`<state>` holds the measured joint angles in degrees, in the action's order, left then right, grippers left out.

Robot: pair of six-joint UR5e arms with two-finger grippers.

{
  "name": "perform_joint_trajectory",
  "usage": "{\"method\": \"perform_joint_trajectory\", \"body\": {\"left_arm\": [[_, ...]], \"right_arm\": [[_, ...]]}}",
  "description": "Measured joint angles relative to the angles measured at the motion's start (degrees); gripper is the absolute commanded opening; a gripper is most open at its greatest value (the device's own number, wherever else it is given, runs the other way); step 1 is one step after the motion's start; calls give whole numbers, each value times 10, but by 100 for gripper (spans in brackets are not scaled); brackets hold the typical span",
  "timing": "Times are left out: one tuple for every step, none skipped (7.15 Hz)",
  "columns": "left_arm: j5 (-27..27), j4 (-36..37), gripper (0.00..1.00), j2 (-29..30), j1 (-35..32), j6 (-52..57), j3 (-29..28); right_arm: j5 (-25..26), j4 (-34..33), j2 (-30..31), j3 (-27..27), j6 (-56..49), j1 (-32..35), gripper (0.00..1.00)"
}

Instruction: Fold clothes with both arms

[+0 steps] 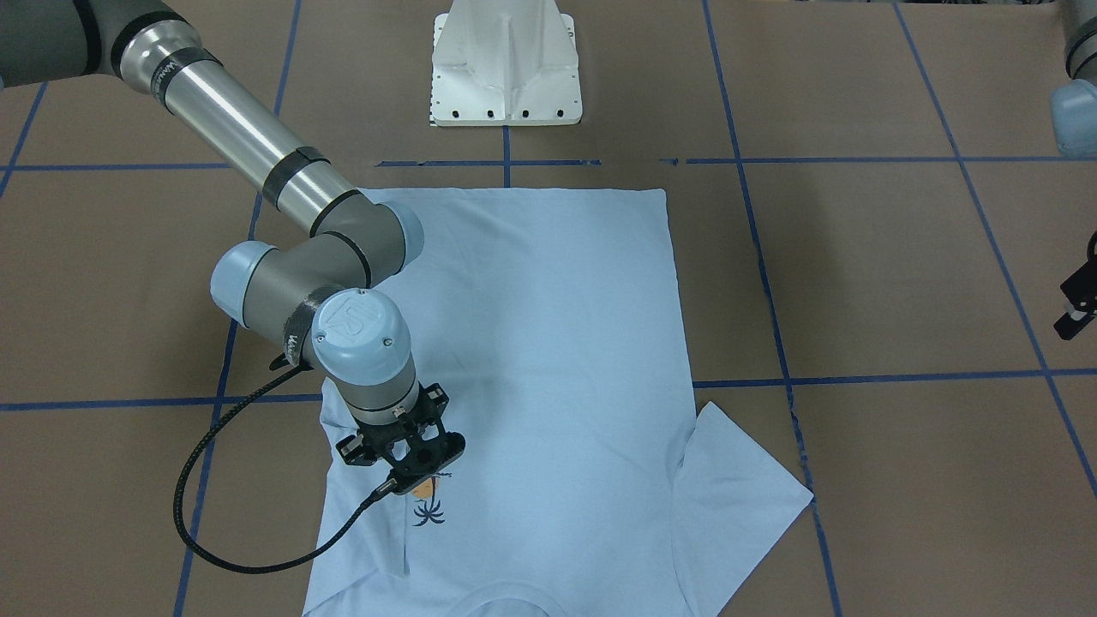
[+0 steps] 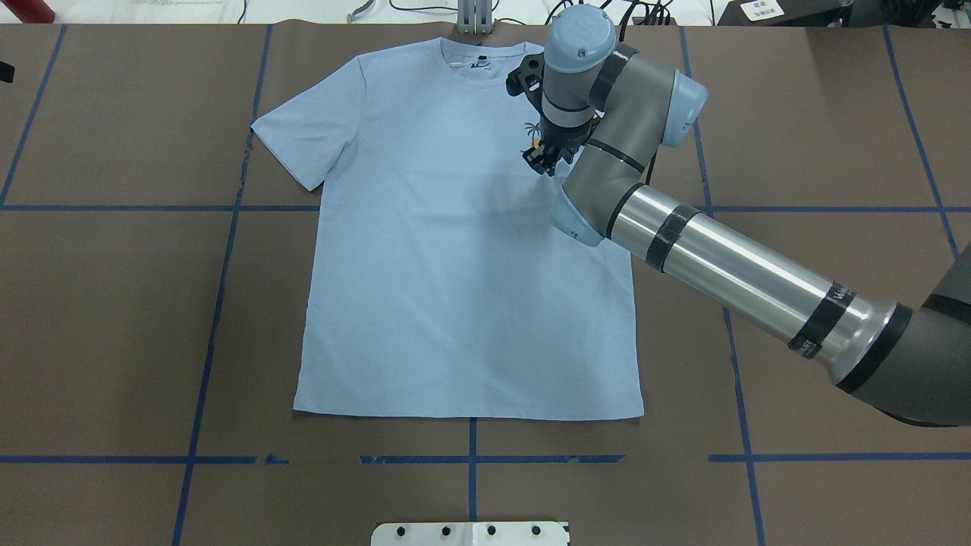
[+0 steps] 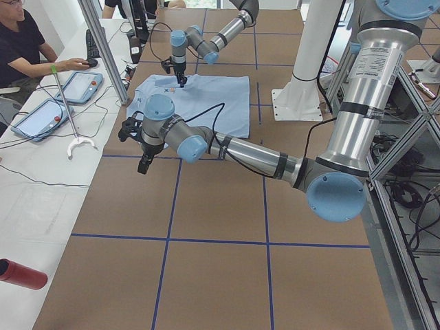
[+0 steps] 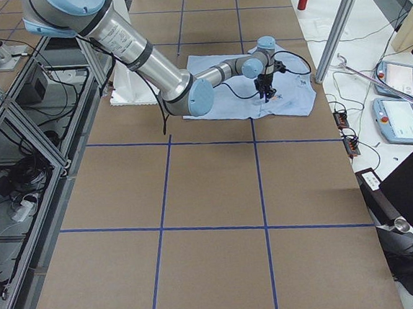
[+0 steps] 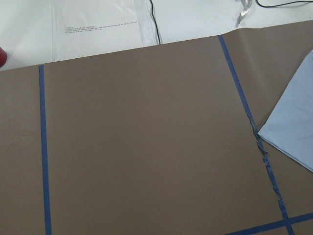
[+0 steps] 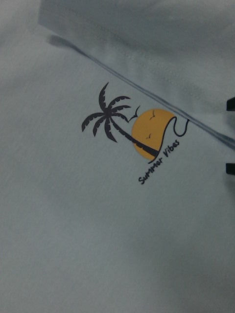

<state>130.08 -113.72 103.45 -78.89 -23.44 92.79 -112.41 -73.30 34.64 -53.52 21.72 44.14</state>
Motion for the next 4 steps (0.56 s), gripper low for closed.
{"method": "perform_joint_trajectory", "body": {"left_arm": [[0,0,100,0,0,0,1],[0,0,100,0,0,0,1],[0,1,100,0,0,0,2],[-1,1,100,1,-1,0,3]], "right_arm": [[1,0,0,1,0,-2,43],[1,0,1,2,0,-2,36],[2,0,2,3,0,-3,22],[2,0,2,4,0,-3,18]]}}
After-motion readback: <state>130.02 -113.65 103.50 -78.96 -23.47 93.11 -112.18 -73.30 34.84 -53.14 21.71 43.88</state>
